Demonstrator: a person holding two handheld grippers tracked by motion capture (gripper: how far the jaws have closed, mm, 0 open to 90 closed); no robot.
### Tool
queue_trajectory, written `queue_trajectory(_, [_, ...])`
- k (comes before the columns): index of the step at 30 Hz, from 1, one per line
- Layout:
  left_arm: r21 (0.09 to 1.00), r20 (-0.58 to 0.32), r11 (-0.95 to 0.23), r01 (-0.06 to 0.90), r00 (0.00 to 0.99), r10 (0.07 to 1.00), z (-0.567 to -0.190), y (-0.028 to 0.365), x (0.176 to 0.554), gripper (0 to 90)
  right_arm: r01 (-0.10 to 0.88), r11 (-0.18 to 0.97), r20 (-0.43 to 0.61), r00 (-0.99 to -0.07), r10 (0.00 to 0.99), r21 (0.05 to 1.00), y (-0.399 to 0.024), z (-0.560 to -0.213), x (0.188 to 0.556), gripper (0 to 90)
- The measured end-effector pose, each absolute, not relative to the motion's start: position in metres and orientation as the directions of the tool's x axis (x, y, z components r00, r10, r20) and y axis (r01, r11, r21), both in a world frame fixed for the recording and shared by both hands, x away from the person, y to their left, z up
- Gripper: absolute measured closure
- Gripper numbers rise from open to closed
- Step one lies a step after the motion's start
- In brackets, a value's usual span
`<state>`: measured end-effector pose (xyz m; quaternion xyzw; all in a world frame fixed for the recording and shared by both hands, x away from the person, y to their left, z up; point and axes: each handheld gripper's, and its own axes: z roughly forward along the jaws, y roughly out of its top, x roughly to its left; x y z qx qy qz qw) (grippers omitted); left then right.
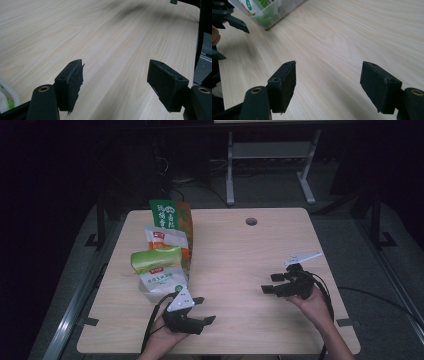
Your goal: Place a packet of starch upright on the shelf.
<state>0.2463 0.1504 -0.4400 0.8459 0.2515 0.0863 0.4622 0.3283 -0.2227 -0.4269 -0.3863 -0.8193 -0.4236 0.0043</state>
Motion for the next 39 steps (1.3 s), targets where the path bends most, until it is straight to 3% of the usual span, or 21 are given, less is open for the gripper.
queue_trajectory(39, [0.815,-0.103,-0.473,0.333,0.888,0.448,-0.444,0.132,0.253,28.4,0.667,0.263,0.345,-0.634,0.692,0.698,-0.263,-0.455,0.269,25.3])
